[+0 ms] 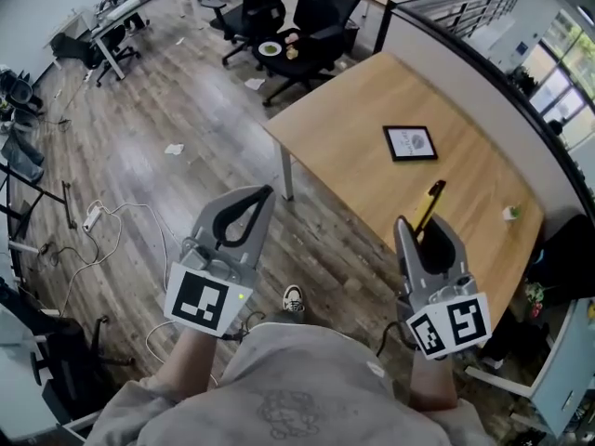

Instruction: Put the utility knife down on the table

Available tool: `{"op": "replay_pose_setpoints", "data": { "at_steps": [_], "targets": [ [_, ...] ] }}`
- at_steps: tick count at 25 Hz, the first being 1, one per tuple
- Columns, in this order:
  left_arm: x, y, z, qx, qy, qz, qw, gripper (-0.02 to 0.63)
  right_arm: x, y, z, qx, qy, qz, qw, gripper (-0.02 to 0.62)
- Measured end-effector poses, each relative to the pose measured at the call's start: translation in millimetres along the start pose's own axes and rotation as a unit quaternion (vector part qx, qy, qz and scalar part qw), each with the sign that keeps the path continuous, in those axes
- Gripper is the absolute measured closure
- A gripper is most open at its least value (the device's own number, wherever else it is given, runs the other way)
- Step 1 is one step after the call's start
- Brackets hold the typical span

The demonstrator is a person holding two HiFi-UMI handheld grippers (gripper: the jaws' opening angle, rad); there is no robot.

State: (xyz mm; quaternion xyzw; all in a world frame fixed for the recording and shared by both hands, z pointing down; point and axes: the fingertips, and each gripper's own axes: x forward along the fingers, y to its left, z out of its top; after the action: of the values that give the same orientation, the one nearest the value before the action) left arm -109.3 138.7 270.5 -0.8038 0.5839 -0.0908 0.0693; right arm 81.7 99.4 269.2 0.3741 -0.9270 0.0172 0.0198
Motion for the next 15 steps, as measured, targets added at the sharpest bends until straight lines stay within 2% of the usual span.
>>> {"op": "replay_pose_setpoints", "data": {
  "at_steps": [5,10,13,15],
  "targets": [
    [20,47,-13,-0.007,0.006,0.002,1.0,0.606,49,4,3,0.002,0.002,-0.008,1.0,0.459],
    [38,75,-23,-0.024,0.001,-0.004,0.9997,0.606,87,4,-5,-0.004,0.02,-0.006,1.0,0.459],
    [49,90,-25,-0.058,-0.022,-0.01,0.998,0.606,106,-3,-17,-0.02,0.038,-0.012,0.999,0.459],
    [59,103,-24,-0.062,-0.036,-0.007,0.9974,0.606,117,-11,-22,-0.027,0.043,-0.017,0.999,0.459]
  ]
}}
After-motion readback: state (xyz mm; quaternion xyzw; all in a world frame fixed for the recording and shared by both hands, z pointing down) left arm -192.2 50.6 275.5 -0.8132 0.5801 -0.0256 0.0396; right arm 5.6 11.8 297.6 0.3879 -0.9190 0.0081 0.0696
